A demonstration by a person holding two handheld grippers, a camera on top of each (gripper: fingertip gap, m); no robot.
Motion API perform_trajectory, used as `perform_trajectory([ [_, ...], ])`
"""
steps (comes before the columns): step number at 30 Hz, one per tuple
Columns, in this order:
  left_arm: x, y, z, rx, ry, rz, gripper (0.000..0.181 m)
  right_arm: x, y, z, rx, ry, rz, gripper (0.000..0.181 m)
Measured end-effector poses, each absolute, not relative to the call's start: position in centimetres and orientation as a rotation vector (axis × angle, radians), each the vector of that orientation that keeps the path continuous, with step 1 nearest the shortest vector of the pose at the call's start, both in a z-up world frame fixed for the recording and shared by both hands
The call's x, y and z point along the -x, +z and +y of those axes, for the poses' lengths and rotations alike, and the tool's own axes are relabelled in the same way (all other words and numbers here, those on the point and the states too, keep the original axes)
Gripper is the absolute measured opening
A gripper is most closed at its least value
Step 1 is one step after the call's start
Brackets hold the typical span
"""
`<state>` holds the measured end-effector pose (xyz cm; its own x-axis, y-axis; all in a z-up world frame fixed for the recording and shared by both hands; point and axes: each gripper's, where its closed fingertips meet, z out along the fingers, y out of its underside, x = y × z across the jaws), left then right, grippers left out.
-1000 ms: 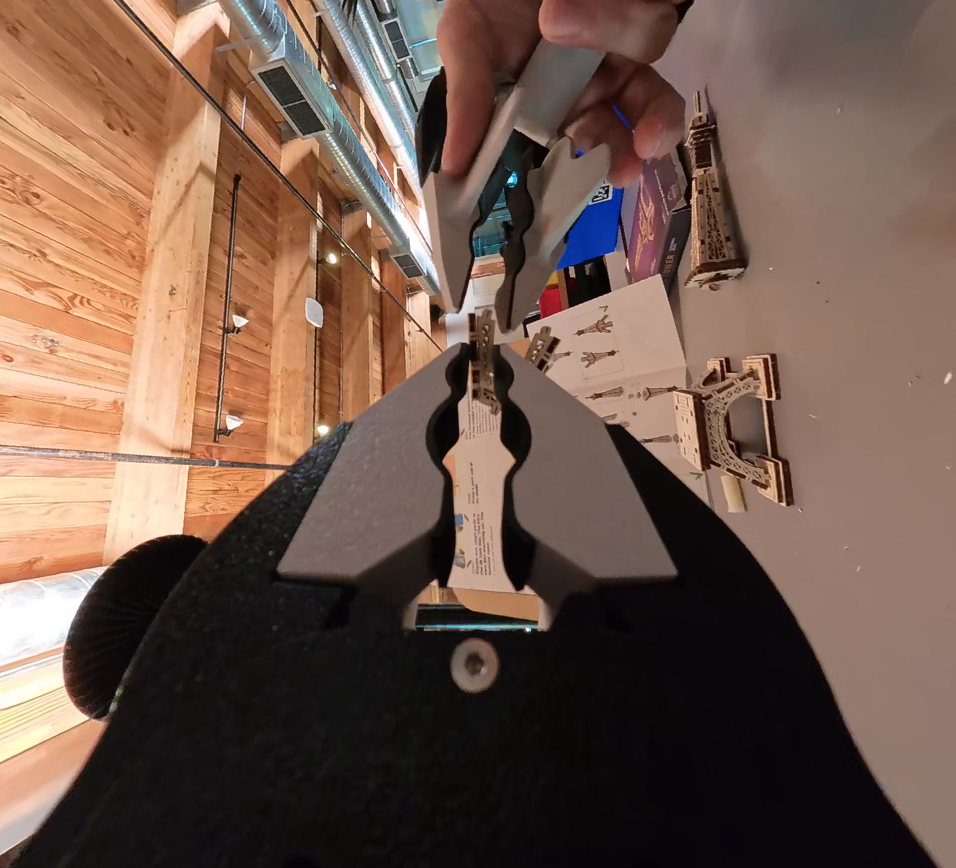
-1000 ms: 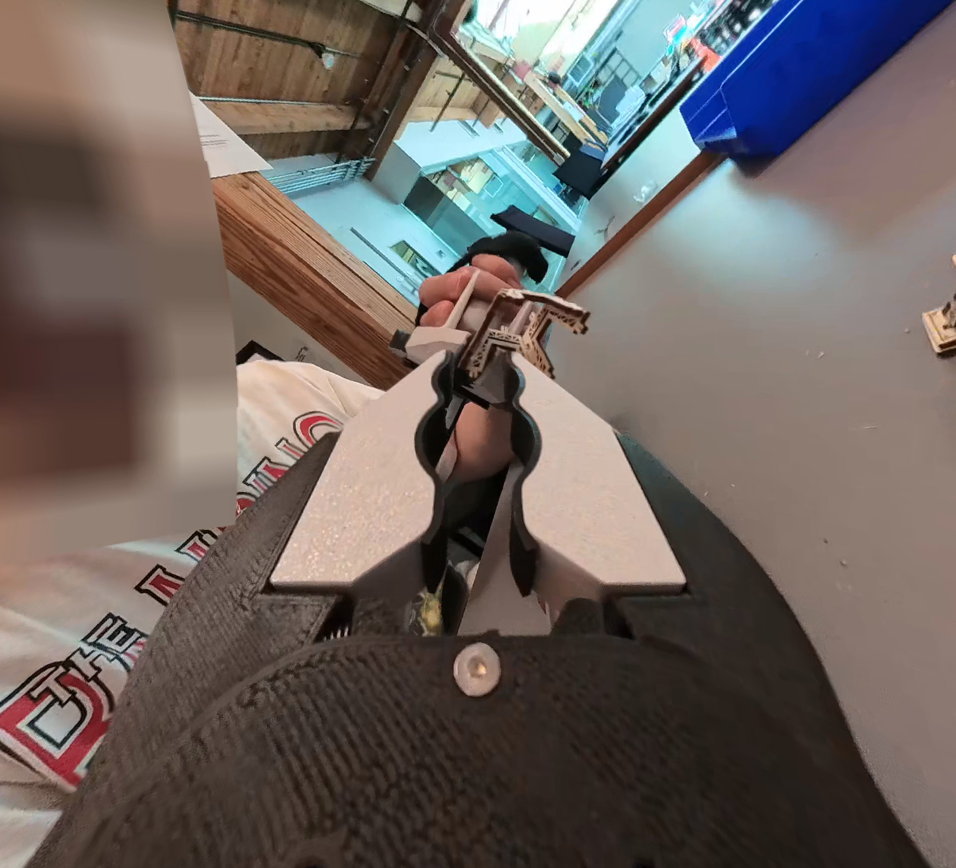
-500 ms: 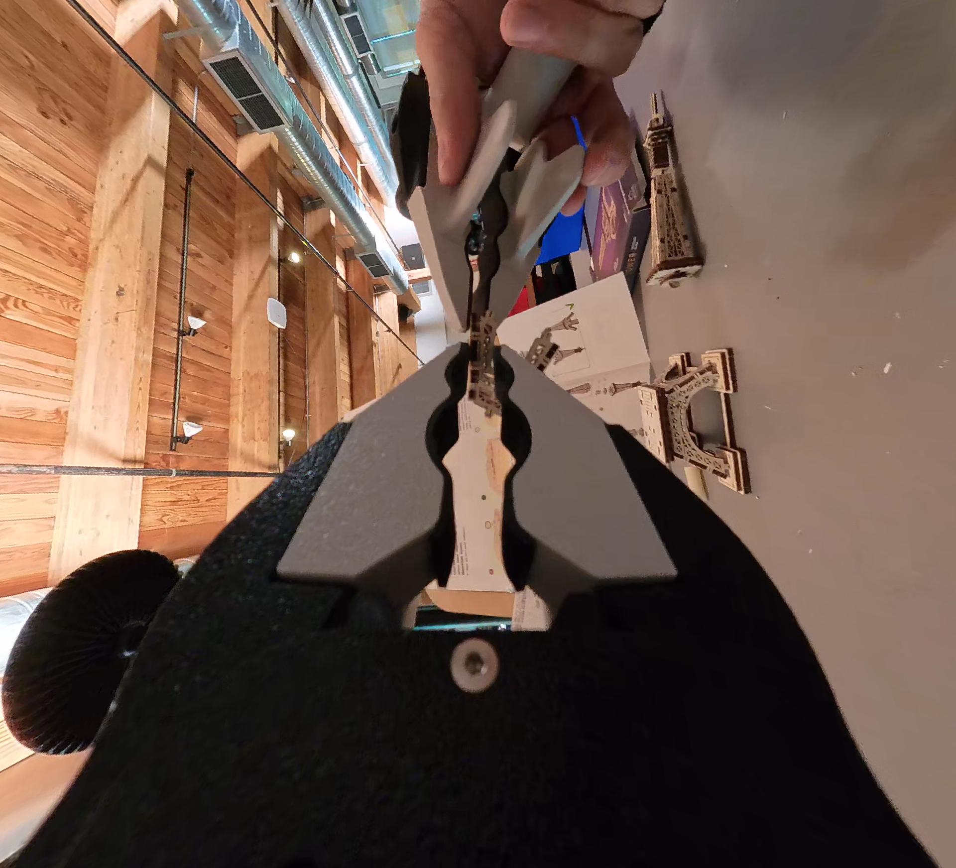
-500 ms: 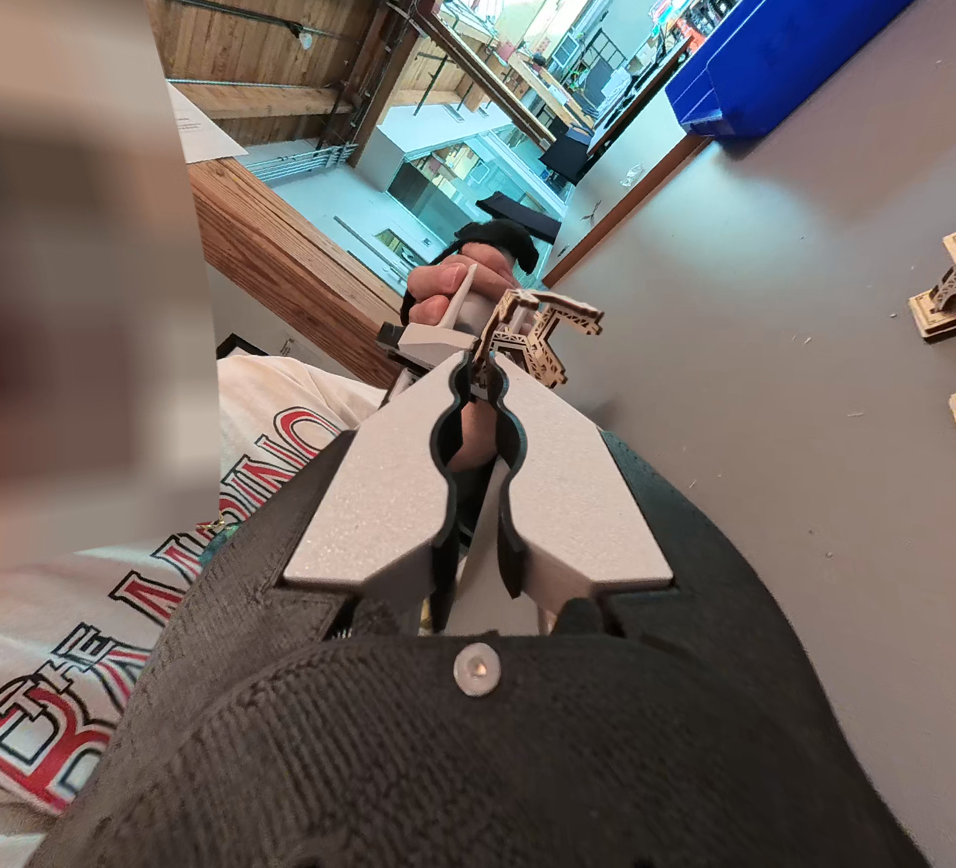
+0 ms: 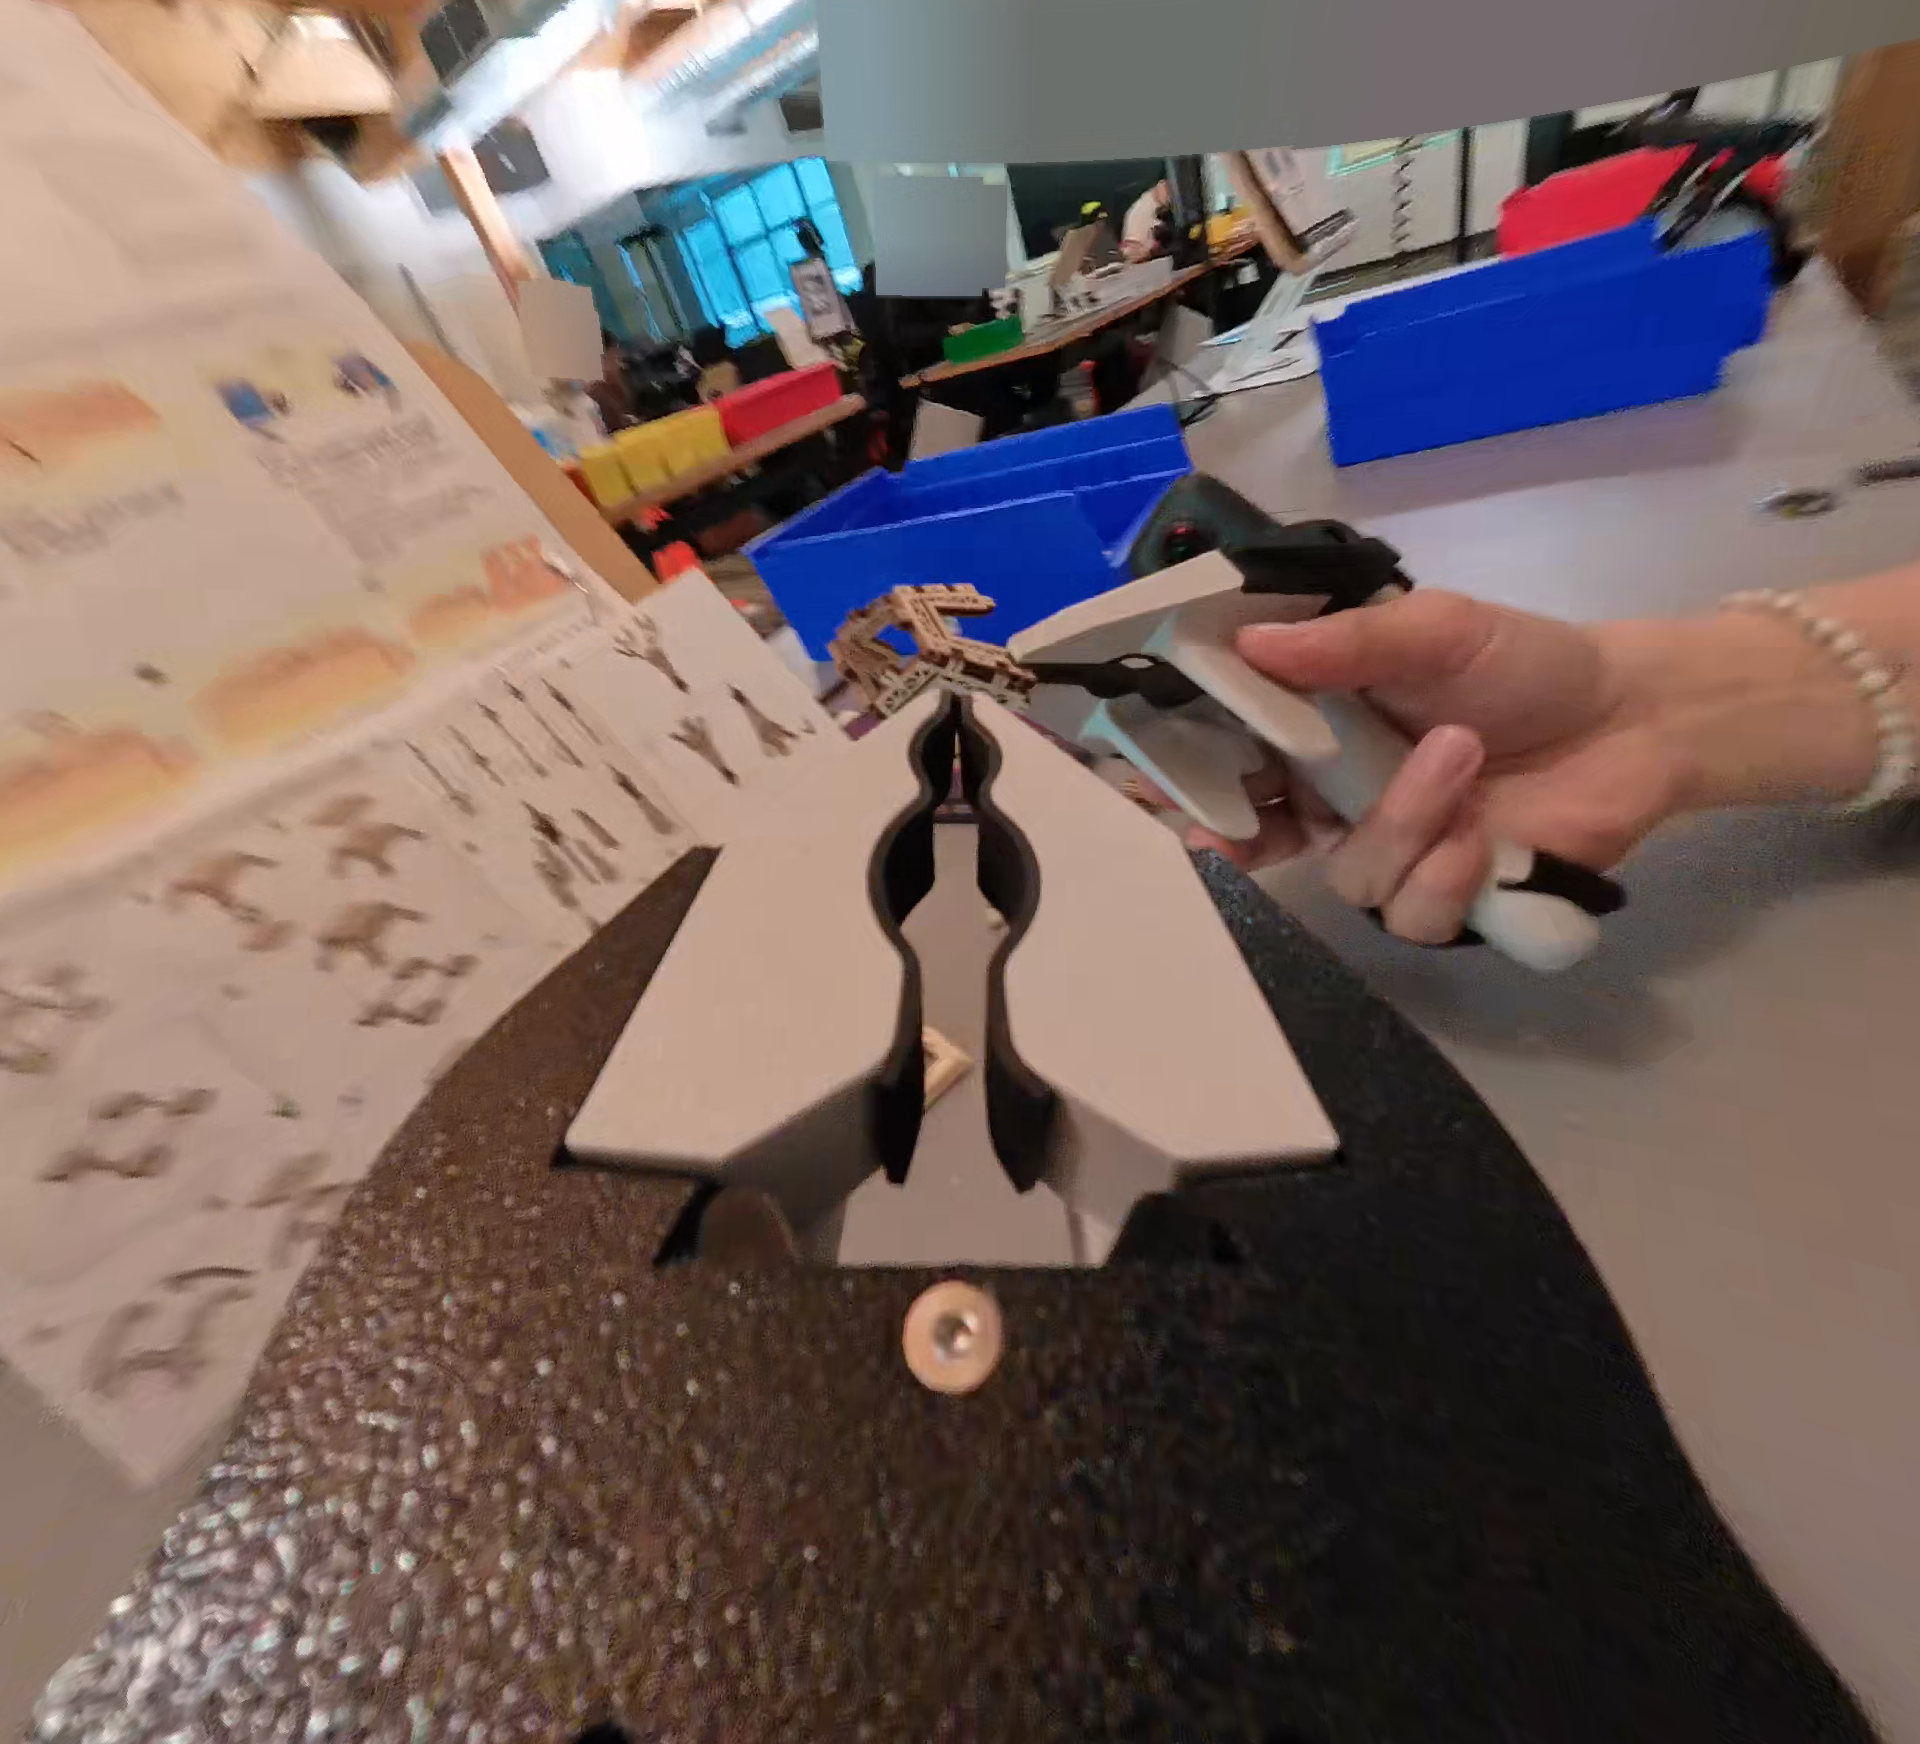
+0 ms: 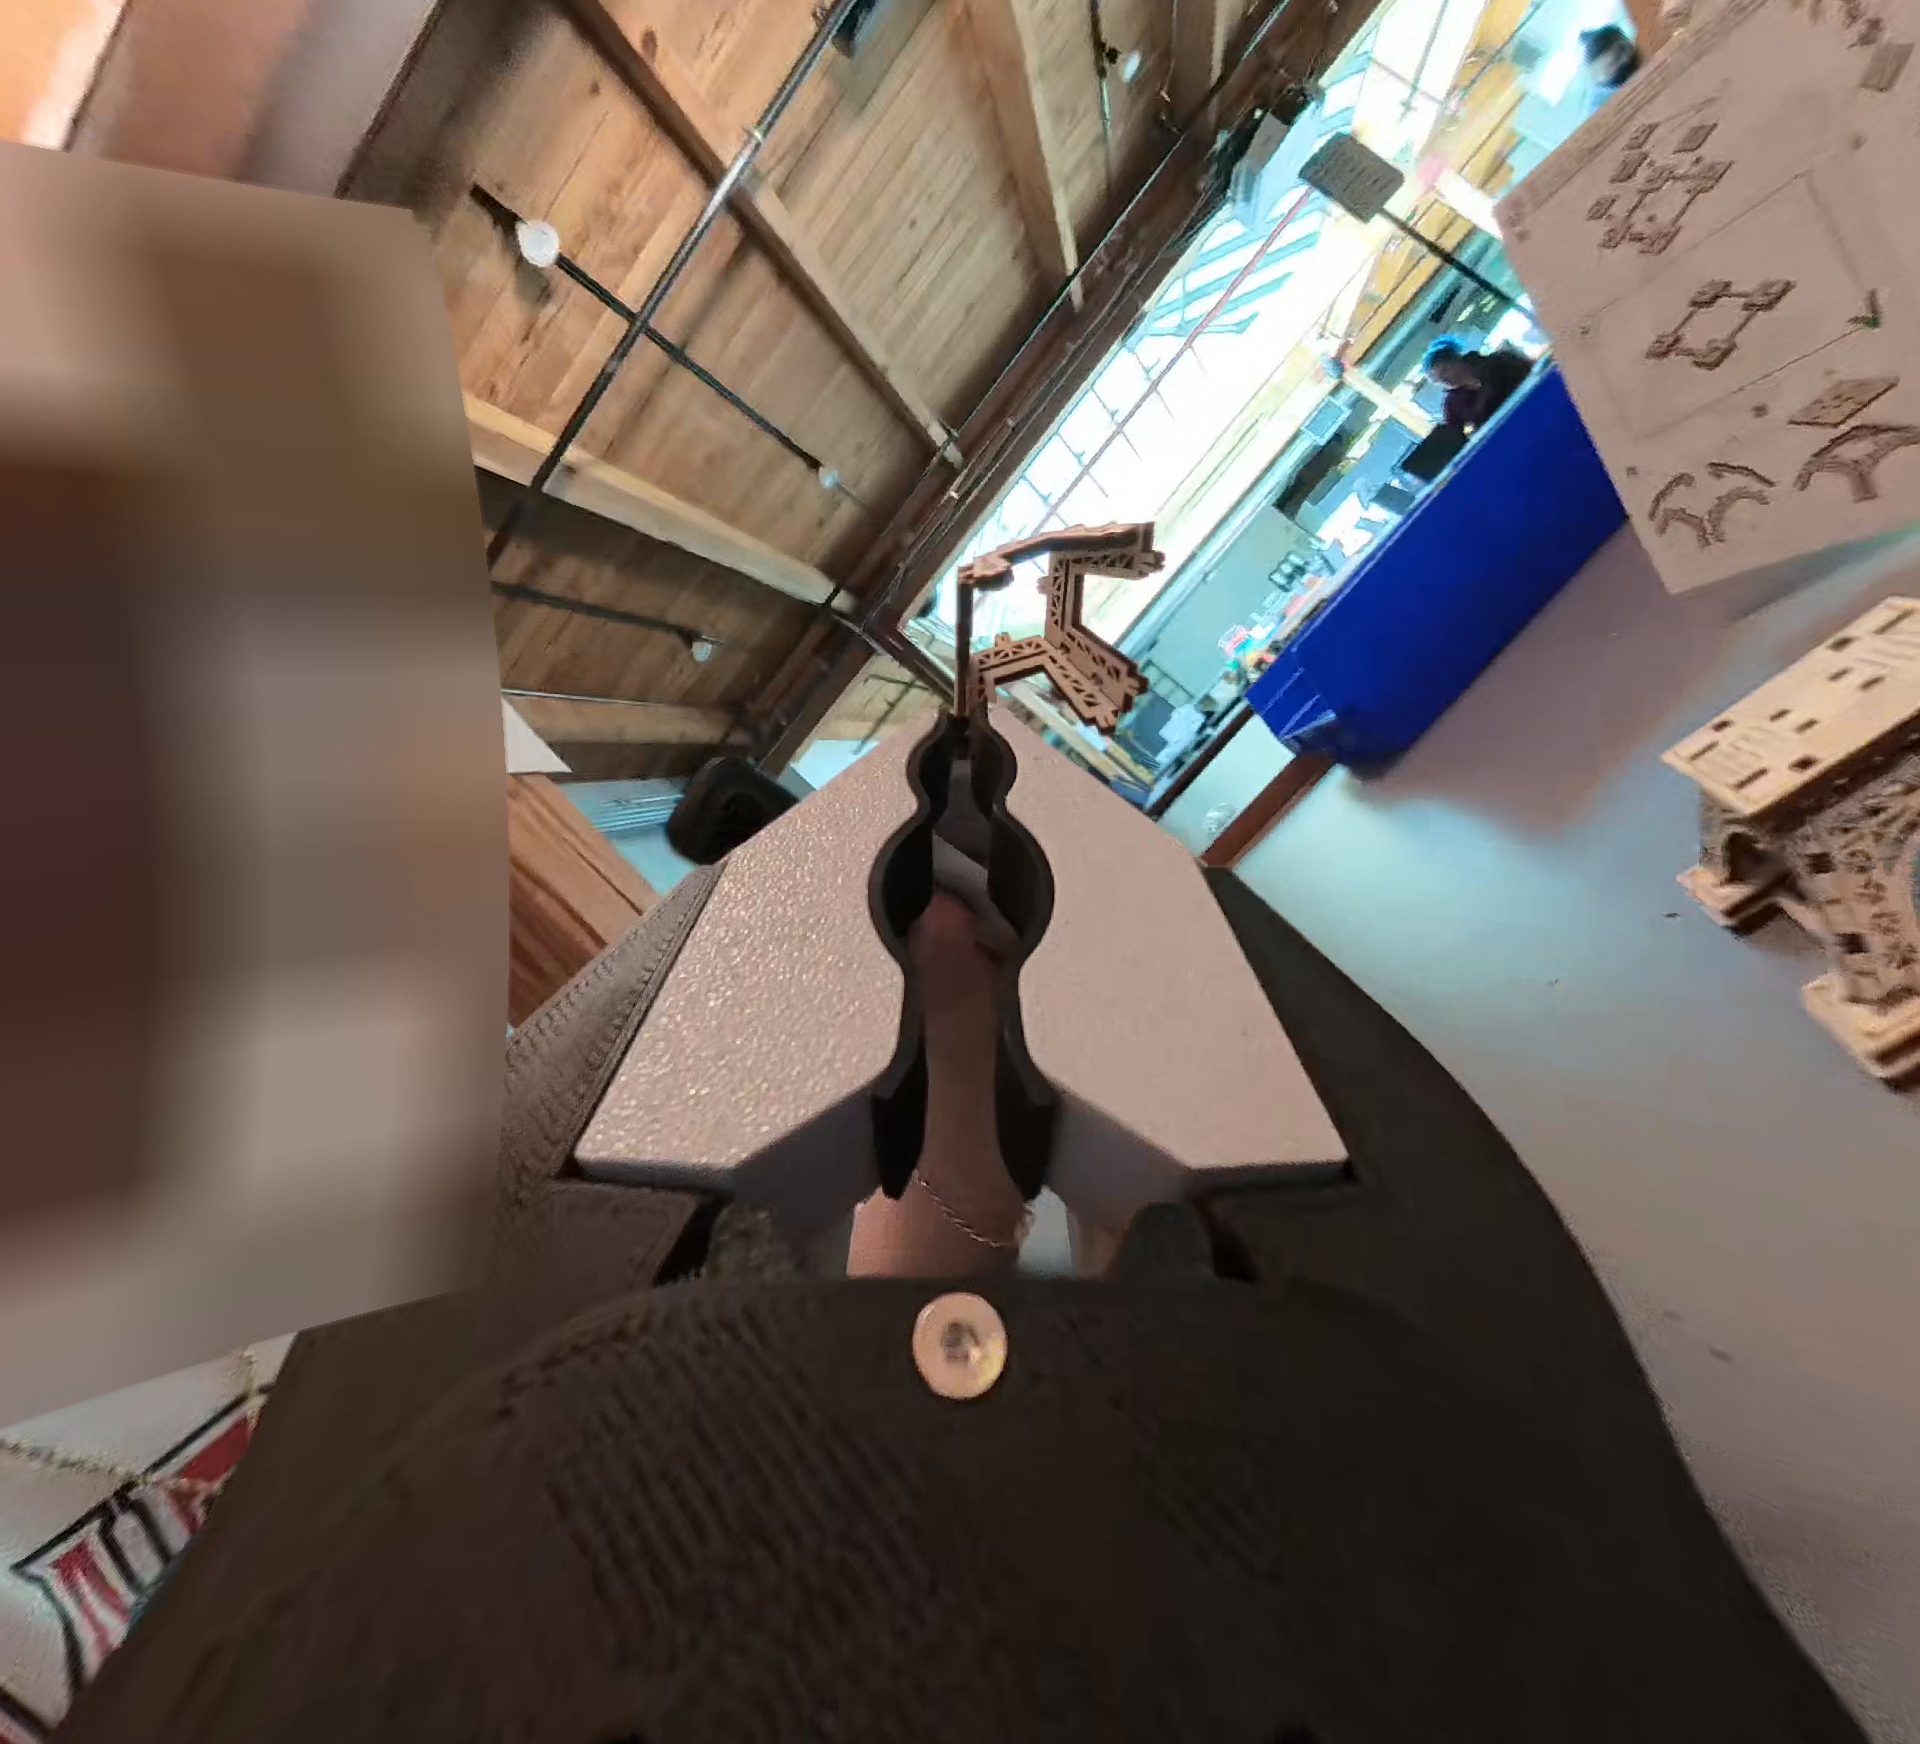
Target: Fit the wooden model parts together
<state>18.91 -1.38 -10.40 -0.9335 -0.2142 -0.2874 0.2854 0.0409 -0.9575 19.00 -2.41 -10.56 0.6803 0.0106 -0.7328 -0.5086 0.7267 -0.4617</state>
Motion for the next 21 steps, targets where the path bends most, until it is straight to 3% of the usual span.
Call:
perform_trajectory([
  [21,-18.8,-12.2,-1.8,-0.157,-1.773,1.974,0.0,-18.8,-11.7,-1.1,0.655,0.336,0.84,0.001],
])
